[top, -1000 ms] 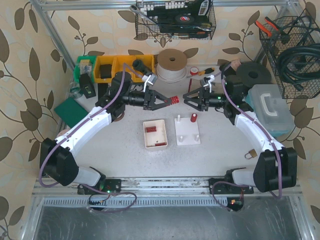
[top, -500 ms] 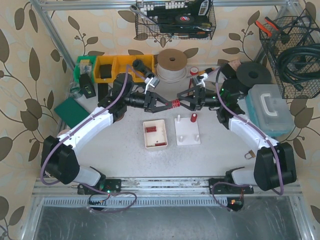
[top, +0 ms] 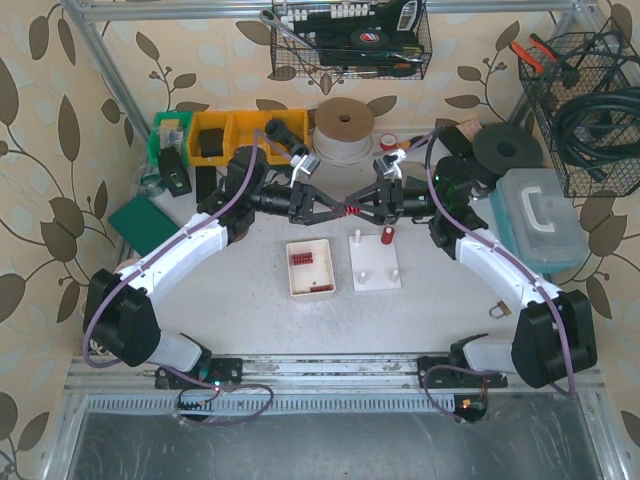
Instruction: Install the large spring
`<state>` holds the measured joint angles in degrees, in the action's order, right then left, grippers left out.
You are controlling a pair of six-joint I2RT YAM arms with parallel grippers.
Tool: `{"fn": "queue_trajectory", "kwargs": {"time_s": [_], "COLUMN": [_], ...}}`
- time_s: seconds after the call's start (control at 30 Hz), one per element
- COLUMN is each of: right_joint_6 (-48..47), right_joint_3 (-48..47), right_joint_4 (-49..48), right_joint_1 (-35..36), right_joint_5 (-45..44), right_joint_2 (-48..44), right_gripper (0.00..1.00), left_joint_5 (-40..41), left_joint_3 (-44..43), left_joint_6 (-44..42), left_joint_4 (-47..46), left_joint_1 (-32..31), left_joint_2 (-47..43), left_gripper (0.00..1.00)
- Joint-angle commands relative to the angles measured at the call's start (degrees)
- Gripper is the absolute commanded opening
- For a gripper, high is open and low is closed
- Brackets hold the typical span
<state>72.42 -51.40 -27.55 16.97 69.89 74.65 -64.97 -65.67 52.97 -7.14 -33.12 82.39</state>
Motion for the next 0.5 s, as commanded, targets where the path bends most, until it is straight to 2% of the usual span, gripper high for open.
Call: {"fn": "queue_trajectory", "kwargs": {"time_s": [0.0, 0.33, 0.47], "right_joint_6": [-2.62, -5.89, -6.07], "right_joint_3": [-1.18, -1.93, -2.06], "right_joint_4": [1.66, 6.28, 6.31], "right_joint_1": [0.08, -1.16, -1.25], "right_joint_5": [0.98, 2.33, 2.44], "right_joint_2": [-1.25, -2.72, -2.85], "right_gripper": [0.51, 0.5, 0.45], "left_joint_5": [-1.56, -1.32, -1.69], "left_joint_3": [-2.33, -3.15, -3.33], "left_joint_6": [-0.56, -2.08, -2.08], "left_joint_4": [-2.15, 0.1, 0.36], "left_joint_1": [-0.45, -0.21, -0.21], "left_joint_2": [-0.39, -0.39, -0.39], "left_gripper": [0.0, 0.0, 0.0]}}
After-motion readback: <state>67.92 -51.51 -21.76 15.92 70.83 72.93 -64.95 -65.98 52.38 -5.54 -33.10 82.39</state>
